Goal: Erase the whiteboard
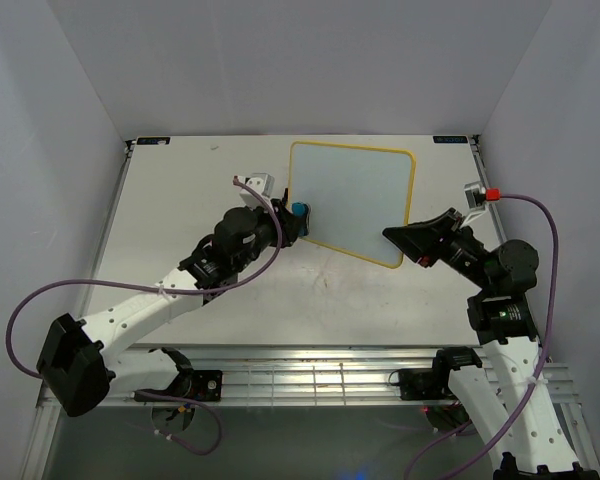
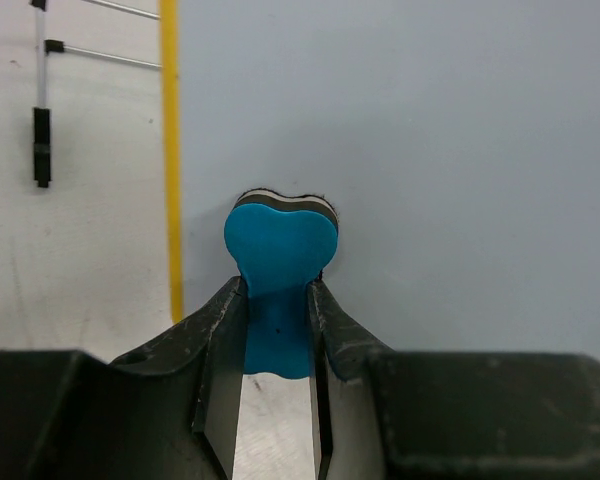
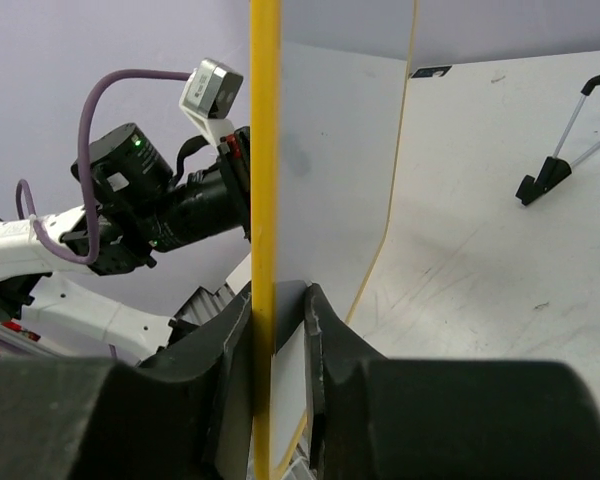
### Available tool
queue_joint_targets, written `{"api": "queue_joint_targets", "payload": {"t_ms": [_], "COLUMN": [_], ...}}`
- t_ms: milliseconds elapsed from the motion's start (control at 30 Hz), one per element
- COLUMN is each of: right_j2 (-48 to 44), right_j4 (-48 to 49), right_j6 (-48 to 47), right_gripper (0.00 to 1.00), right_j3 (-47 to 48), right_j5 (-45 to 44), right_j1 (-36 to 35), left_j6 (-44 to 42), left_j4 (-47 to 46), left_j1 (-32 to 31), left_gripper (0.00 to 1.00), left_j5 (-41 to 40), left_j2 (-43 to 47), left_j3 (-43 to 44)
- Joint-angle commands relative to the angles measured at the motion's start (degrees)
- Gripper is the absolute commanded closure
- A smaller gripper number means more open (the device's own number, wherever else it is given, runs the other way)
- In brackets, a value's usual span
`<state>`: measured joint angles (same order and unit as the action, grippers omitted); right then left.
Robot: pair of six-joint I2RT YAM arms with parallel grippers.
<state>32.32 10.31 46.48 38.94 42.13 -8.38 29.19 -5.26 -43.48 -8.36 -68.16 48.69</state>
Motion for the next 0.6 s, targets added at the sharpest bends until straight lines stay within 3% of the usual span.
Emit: {"api": "queue_joint_targets", "payload": {"t_ms": [0, 233, 367, 567], "right_j2": [-1.4, -1.3, -1.6, -2.8], "right_j4": [14.4, 17.5, 17.5, 16.9], "right_j6": [6.5, 9.2, 9.8, 12.7], "right_gripper": [0.92, 0.92, 0.92, 0.92], "right_j3": [3.3, 1.6, 2.0, 2.5], "right_j5": [4.5, 1.5, 0.4, -2.0], "right_j1": [-1.8, -1.8, -1.8, -1.8], "left_j6": [1.1, 1.5, 0.5, -0.7], "left_j4": [-2.8, -3.4, -2.0, -0.8], "left_j1": [-4.4, -8.0, -8.0, -3.6], "left_gripper": [1.00, 1.00, 1.00, 1.00], "left_j5": [1.9, -2.1, -8.4, -8.8], "left_j2": [-0.7, -0.7, 1.0, 3.9], "left_j3": [-0.3, -1.0, -2.4, -5.3]}}
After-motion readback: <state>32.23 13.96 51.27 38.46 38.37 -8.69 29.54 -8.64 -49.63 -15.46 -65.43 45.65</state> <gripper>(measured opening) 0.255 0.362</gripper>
